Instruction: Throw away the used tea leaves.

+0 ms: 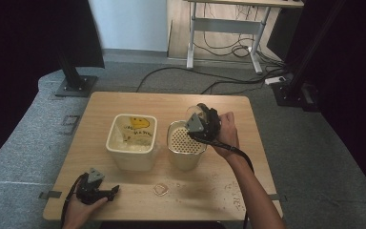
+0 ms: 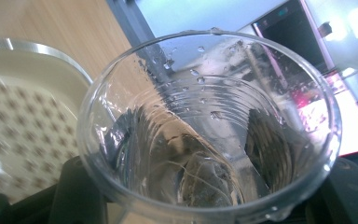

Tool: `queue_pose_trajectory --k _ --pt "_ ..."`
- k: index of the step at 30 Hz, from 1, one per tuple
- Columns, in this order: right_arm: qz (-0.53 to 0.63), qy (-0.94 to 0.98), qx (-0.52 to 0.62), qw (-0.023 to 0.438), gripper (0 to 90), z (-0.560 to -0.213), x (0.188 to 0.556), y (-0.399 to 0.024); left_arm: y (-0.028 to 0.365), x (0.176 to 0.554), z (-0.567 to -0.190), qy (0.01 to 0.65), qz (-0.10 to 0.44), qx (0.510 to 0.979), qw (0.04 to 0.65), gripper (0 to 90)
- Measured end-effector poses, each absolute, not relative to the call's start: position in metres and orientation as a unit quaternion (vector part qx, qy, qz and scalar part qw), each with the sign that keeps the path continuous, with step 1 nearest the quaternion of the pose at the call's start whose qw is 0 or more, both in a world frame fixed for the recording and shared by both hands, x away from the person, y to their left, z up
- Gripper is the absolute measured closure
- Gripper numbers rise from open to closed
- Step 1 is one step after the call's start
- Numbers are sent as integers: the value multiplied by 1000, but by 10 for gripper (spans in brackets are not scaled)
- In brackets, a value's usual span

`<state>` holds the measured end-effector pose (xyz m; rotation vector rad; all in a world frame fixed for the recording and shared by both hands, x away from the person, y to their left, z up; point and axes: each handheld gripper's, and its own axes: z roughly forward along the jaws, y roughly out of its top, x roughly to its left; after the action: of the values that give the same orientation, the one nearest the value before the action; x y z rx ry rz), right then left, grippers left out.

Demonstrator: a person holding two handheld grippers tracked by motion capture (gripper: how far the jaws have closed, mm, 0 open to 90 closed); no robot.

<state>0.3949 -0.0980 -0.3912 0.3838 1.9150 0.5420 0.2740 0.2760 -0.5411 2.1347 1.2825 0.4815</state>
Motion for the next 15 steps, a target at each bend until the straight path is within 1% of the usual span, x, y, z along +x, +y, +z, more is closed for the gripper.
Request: queue_pose_trajectory --k 4,5,7,9,11,13,15 --pt "182 809 118 547 380 -398 398 -93 275 274 -540 482 182 804 299 139" --pt "150 811 86 559 380 -405 398 -88 275 274 -540 480 181 805 298 139" --pt "138 811 74 564 380 -407 398 -86 275 275 -541 480 181 806 296 139" --pt "98 809 34 578 381 -414 396 -82 275 275 -541 480 180 806 296 139" --pt "31 789 -28 613 383 -425 393 -75 275 275 -541 481 180 805 296 139" --pt "14 785 -43 618 383 -428 392 -72 275 275 -540 481 180 805 297 139" --pt "-22 767 -92 635 385 -435 391 -69 275 275 -540 480 181 805 297 139"
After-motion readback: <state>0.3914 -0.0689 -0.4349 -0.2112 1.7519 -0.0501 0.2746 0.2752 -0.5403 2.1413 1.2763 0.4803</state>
